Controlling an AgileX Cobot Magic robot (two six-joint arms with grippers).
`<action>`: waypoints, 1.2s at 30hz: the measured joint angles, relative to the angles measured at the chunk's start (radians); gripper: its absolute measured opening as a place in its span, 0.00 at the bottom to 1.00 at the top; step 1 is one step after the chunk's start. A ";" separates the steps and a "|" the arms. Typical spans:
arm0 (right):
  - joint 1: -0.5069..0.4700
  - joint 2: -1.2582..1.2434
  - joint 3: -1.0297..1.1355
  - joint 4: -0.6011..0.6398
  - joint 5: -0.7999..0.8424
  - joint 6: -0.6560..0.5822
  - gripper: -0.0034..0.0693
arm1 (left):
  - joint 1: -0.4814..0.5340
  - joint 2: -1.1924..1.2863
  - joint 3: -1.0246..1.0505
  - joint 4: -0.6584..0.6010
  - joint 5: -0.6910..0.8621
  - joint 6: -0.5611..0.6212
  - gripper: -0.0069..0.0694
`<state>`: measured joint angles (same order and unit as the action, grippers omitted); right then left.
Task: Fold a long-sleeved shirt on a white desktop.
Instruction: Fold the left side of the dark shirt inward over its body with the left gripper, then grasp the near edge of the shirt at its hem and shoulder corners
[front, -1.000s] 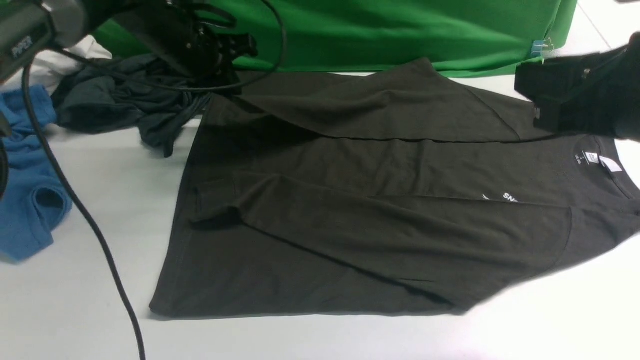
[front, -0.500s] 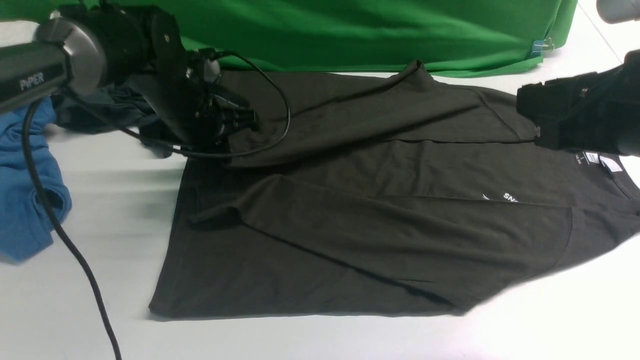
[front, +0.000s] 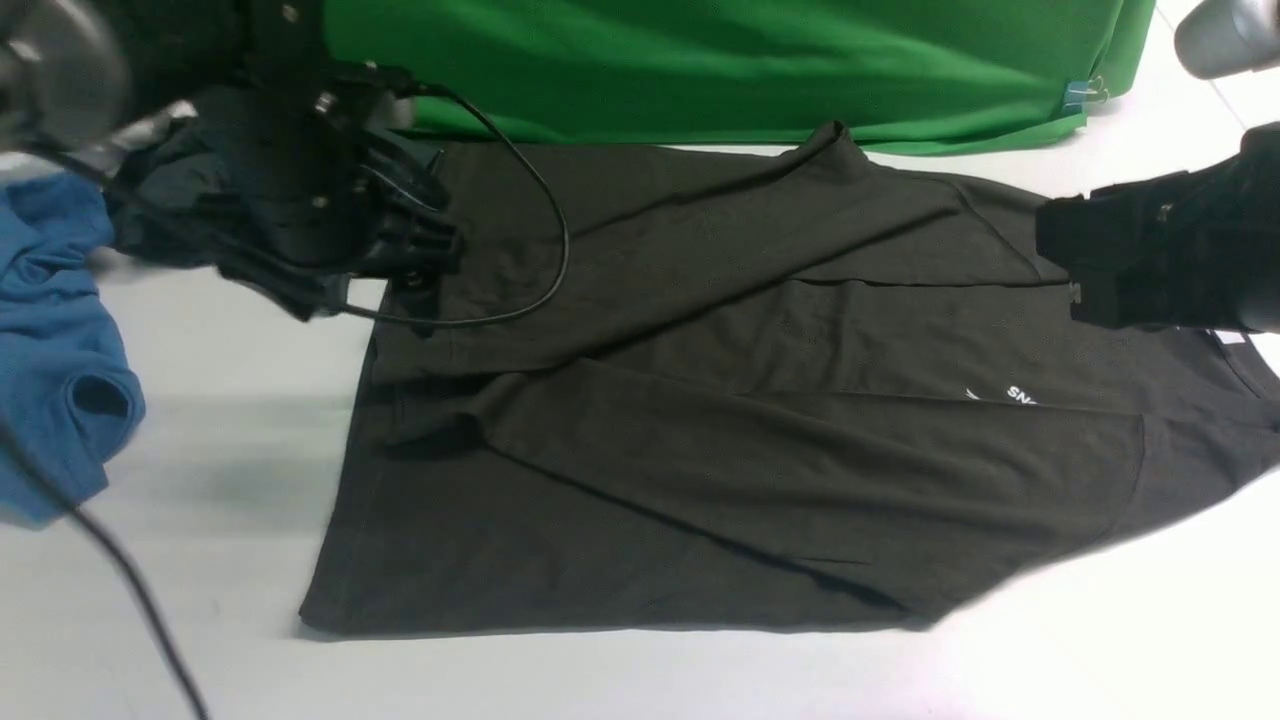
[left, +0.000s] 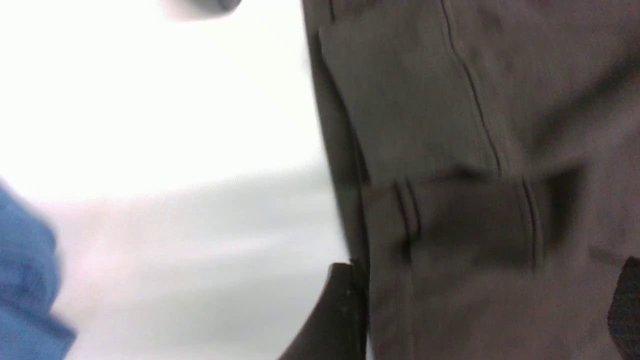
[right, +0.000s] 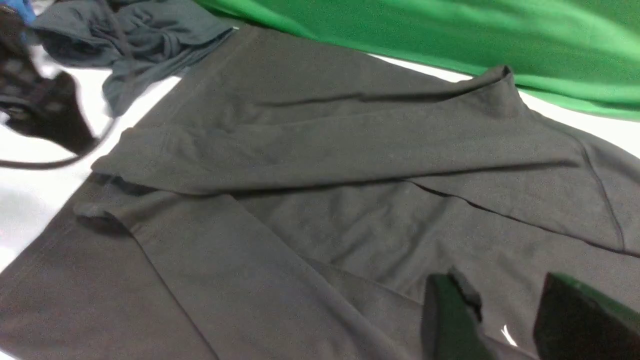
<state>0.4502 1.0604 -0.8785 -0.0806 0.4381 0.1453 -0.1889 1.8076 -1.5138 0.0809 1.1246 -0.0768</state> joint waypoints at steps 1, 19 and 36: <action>0.000 0.000 0.000 0.000 0.000 0.000 0.38 | 0.001 -0.044 0.041 0.000 0.001 -0.002 0.99; 0.000 0.000 0.000 0.000 0.003 0.000 0.38 | 0.004 -0.215 0.772 -0.249 -0.391 -0.089 1.00; 0.000 0.042 0.000 0.001 0.292 -0.129 0.40 | 0.023 -0.161 0.754 -0.228 -0.485 -0.021 0.46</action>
<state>0.4502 1.1024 -0.8785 -0.0799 0.7303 0.0164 -0.1664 1.6466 -0.7601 -0.1472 0.6398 -0.0975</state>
